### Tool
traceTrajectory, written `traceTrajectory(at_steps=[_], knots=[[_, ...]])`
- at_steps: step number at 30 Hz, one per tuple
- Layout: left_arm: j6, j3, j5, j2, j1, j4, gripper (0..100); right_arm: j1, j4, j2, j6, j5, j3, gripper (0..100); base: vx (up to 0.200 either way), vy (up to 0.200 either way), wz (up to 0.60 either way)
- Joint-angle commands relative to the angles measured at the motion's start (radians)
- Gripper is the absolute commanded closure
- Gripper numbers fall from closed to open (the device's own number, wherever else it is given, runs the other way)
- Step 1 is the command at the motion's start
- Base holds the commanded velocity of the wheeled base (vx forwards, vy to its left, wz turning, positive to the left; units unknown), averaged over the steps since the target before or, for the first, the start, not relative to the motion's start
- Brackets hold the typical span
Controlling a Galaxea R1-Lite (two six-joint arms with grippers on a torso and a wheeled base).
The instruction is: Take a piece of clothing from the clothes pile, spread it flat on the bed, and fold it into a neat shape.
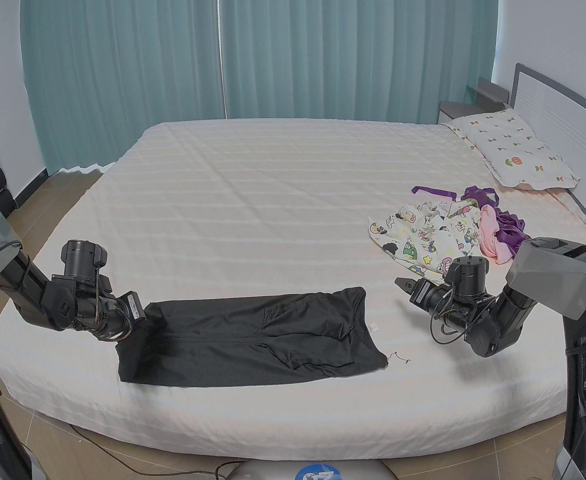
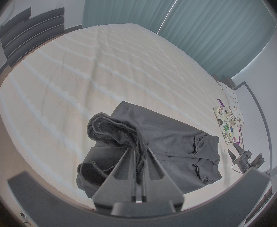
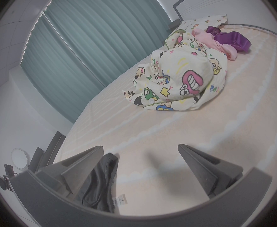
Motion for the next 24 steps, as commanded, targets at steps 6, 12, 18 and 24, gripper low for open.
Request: traceTrajectory(at_steps=[6, 12, 18, 24], knots=[[-0.073, -0.075, 0.007, 0.016, 0.000, 0.010, 100, 0.001, -0.001, 0.000, 0.000, 0.001, 0.000, 0, 0.000, 0.000, 0.00], [-0.090, -0.092, 0.014, 0.020, -0.007, 0.022, 100, 0.000, -0.002, 0.000, 0.000, 0.001, 0.000, 0, 0.000, -0.067, 0.00], [-0.091, -0.090, 0.015, 0.013, -0.043, 0.028, 100, 0.000, -0.001, 0.000, 0.000, 0.001, 0.000, 0, 0.000, -0.200, 0.00], [-0.094, -0.125, 0.021, 0.009, -0.078, 0.103, 100, 0.000, -0.002, 0.000, 0.000, 0.001, 0.000, 0, 0.000, -0.200, 0.00]])
